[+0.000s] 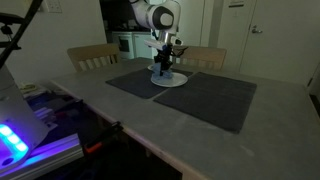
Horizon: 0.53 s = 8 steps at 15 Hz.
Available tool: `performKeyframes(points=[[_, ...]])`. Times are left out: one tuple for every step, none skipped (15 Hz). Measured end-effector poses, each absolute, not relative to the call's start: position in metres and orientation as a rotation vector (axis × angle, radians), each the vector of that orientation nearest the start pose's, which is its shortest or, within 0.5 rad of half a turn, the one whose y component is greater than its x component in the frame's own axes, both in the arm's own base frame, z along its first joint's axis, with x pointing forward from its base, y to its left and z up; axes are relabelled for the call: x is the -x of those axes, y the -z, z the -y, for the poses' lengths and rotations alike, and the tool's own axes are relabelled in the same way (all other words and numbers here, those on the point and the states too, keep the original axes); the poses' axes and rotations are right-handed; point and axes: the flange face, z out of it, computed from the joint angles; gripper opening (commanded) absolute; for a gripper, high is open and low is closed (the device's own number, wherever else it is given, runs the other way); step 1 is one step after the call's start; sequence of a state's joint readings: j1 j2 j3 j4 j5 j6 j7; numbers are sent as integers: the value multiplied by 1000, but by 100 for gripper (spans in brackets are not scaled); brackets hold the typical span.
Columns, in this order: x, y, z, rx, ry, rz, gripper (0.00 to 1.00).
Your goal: Pick the cloth and wipe the plate
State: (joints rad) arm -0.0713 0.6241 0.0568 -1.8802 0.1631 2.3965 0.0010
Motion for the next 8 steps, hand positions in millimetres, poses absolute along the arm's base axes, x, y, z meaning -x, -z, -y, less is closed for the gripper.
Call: performKeyframes(points=[[-624, -172, 3, 2972, -144, -197, 3], [-626, -179, -4, 2957, -122, -169, 3], [-629, -186, -11, 2941, -97, -142, 3], [-631, -194, -19, 2926, -72, -115, 3], [-633, -201, -28, 2909, -52, -85, 3], [-634, -208, -38, 2890, -35, -53, 3], [-635, -213, -49, 2868, -22, -18, 3], [-635, -215, -62, 2845, -17, 18, 3]])
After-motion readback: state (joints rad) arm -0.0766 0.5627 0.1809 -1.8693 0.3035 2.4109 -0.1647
